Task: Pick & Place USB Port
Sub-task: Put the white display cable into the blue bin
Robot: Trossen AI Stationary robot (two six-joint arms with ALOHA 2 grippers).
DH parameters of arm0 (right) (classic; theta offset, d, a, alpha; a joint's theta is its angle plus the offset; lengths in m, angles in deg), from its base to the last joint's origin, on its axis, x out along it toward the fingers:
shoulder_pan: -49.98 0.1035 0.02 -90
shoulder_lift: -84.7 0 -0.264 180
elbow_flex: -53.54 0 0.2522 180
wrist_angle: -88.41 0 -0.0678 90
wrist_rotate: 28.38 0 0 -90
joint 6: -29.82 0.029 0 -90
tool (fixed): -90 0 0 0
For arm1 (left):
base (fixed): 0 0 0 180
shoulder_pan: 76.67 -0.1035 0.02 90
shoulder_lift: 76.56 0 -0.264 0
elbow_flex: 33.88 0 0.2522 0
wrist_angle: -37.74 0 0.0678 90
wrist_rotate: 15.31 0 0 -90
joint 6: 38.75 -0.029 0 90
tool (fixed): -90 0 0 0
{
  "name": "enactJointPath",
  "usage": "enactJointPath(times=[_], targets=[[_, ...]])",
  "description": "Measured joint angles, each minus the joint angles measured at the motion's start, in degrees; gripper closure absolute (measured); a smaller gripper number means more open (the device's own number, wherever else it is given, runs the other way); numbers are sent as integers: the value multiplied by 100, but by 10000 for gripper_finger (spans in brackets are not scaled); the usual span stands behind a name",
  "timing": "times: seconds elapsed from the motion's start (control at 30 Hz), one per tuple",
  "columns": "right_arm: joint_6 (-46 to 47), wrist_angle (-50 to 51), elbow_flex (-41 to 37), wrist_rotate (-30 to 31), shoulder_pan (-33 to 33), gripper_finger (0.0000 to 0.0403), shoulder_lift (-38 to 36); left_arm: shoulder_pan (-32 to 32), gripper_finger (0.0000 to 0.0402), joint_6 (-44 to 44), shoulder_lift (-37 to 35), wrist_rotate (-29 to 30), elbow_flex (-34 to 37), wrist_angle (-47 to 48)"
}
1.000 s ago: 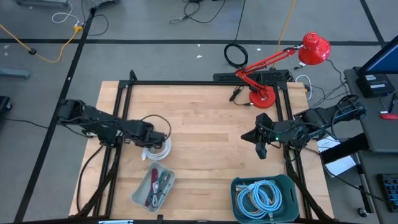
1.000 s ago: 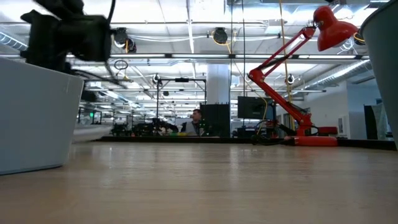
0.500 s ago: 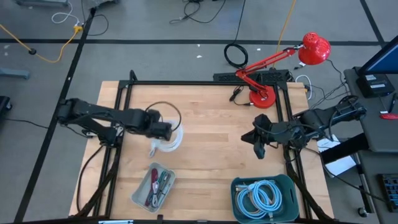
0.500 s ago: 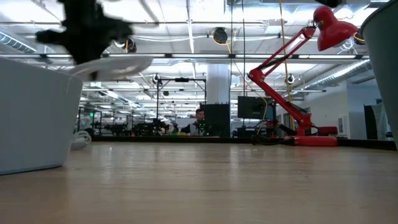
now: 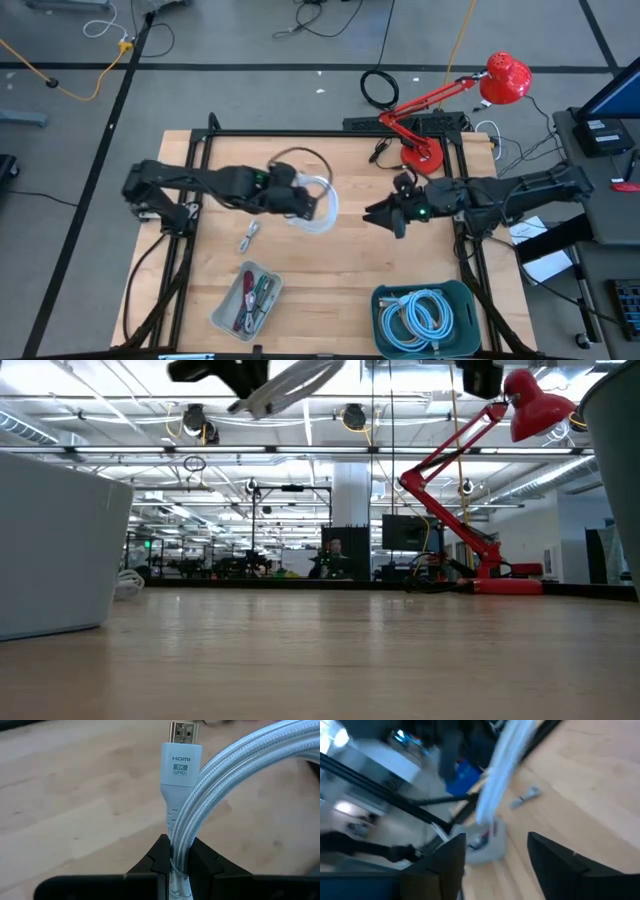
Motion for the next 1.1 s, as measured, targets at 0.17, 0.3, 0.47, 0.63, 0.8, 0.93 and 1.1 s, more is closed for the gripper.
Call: enactJointPath(times=[0.17,0.3,0.47,0.63,0.8,0.93,1.1], targets=[[545,-939,-521,-74,-237,161,2,169,367,-448,691,-28,-623,37],[1348,-1396,-940,-29,-338,134,-4,233,367,-733,868,-21,-857,163],[1767,-1887,-1412,74,-346,107,2,236,367,-1068,801,43,-866,229],[1931,-2765,-1630,383,-184,99,3,102,367,-1480,779,79,-868,137],[1930,-3519,-1628,548,44,101,264,-48,367,-1753,804,-132,-866,-82],[1999,-4048,-1625,557,211,102,714,-126,367,-2015,804,-270,-866,-314],[2135,-5083,-1625,866,440,103,1363,-142,367,-2074,807,-325,-866,-294]])
